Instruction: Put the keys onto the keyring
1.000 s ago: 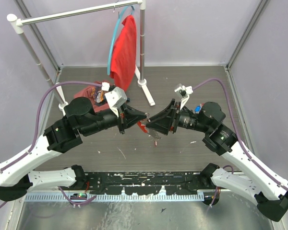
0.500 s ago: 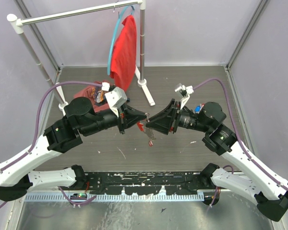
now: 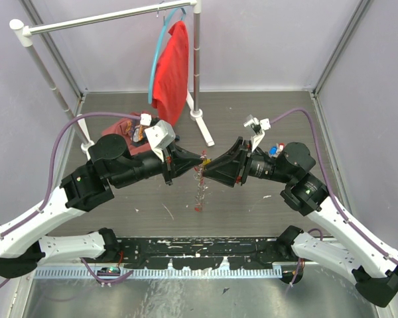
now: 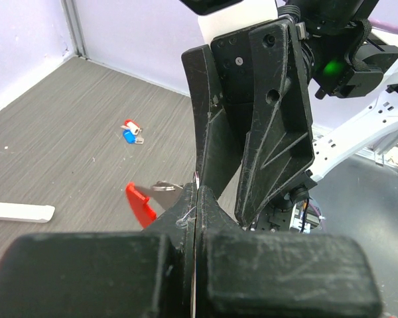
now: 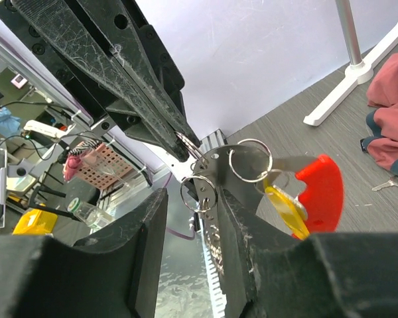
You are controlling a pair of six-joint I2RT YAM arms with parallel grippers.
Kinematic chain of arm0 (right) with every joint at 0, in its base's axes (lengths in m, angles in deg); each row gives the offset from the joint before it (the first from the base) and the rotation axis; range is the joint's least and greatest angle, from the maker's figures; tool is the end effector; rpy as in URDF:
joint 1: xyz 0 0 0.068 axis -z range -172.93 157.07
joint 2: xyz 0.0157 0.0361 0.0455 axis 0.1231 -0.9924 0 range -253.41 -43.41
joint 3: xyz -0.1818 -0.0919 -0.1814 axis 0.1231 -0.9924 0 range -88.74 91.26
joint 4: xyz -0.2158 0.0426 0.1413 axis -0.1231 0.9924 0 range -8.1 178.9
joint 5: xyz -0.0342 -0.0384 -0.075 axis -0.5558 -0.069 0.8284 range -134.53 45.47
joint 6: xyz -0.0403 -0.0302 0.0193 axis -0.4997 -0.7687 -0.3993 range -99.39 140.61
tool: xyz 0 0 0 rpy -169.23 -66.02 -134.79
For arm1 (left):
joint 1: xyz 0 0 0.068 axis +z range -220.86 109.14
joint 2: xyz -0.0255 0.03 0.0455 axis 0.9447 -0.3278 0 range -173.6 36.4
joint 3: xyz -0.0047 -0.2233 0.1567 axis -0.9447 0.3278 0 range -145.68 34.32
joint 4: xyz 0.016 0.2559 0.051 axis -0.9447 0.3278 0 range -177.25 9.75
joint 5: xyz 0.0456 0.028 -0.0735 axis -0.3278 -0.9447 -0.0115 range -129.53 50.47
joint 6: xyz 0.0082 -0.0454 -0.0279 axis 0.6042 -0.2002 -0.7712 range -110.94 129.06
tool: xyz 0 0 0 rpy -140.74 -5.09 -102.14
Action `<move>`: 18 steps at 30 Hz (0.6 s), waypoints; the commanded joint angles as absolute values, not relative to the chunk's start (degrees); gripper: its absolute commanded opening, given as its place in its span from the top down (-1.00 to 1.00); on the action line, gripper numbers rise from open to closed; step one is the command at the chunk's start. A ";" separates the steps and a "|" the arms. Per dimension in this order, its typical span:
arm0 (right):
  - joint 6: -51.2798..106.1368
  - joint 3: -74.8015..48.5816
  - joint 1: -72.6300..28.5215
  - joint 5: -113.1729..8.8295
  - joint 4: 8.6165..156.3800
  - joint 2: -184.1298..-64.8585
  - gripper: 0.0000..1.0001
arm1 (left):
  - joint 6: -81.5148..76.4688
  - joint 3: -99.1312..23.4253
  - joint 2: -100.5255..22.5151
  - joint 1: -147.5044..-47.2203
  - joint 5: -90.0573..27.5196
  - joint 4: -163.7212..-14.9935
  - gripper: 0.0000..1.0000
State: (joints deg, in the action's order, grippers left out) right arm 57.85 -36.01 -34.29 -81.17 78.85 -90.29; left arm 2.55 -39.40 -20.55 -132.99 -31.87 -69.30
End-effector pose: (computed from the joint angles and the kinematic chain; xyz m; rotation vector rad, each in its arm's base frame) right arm 0.1200 0.1340 0.4068 -0.6514 1.5180 1.5353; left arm 0.0905 -0.1812 0.4607 0.8852 1.4408 -1.0250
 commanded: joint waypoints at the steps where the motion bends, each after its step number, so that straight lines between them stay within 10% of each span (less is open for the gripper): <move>1: 58.41 -35.57 -34.41 -82.06 75.05 -89.11 0.20 | 2.20 -39.47 -20.34 -132.83 -31.61 -72.80 1.00; 18: 58.74 -35.66 -34.39 -80.93 75.31 -89.44 0.38 | 1.85 -39.54 -20.58 -132.85 -31.93 -72.86 1.00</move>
